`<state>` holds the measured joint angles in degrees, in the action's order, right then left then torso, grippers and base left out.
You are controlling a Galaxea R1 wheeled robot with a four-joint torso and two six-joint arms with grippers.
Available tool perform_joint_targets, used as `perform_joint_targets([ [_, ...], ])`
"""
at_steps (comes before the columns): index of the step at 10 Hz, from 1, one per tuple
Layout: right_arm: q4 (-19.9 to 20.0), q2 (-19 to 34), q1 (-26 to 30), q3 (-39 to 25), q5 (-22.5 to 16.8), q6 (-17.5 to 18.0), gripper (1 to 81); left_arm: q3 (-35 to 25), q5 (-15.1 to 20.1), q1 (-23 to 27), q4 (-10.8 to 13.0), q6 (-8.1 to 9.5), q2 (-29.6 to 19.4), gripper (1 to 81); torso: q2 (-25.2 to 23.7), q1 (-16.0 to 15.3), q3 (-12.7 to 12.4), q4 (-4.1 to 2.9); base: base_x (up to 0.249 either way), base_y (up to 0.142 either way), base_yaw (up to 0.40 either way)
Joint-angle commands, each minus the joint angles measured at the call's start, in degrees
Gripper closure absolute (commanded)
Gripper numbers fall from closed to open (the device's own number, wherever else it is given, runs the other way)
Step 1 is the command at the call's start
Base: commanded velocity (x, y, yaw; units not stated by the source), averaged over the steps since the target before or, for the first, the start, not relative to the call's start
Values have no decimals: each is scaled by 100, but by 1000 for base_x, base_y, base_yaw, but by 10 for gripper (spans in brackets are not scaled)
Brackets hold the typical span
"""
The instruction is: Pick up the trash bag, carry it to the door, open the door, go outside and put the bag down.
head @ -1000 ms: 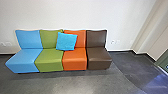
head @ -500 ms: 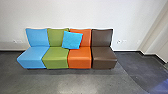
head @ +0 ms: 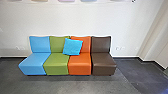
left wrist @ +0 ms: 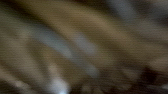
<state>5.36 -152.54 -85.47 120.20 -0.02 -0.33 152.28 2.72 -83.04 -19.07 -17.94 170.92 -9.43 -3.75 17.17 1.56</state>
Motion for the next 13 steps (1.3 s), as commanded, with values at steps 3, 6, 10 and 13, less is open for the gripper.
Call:
perform_joint_targets([
  [3, -27, -297, 86, 582, -446, -11, 10, 47, 458, 143, 43, -34, 30, 811, 637, 375, -57, 0, 0, 0, 0],
  [6, -53, -482, 78, 828, -446, -20, 10, 47, 457, 161, 43, -34, 12, 811, 553, 241, -245, 0, 0, 0, 0],
  [10, -61, -745, 60, 1276, -446, -20, 10, 47, 458, 231, 44, -25, 39, 811, 708, 267, -977, -2, 0, 0, 0],
  [13, -53, -842, 51, 1408, -446, -20, 10, 47, 458, 249, 52, -33, 56, 811, 708, 278, -1403, -2, 0, 0, 0],
])
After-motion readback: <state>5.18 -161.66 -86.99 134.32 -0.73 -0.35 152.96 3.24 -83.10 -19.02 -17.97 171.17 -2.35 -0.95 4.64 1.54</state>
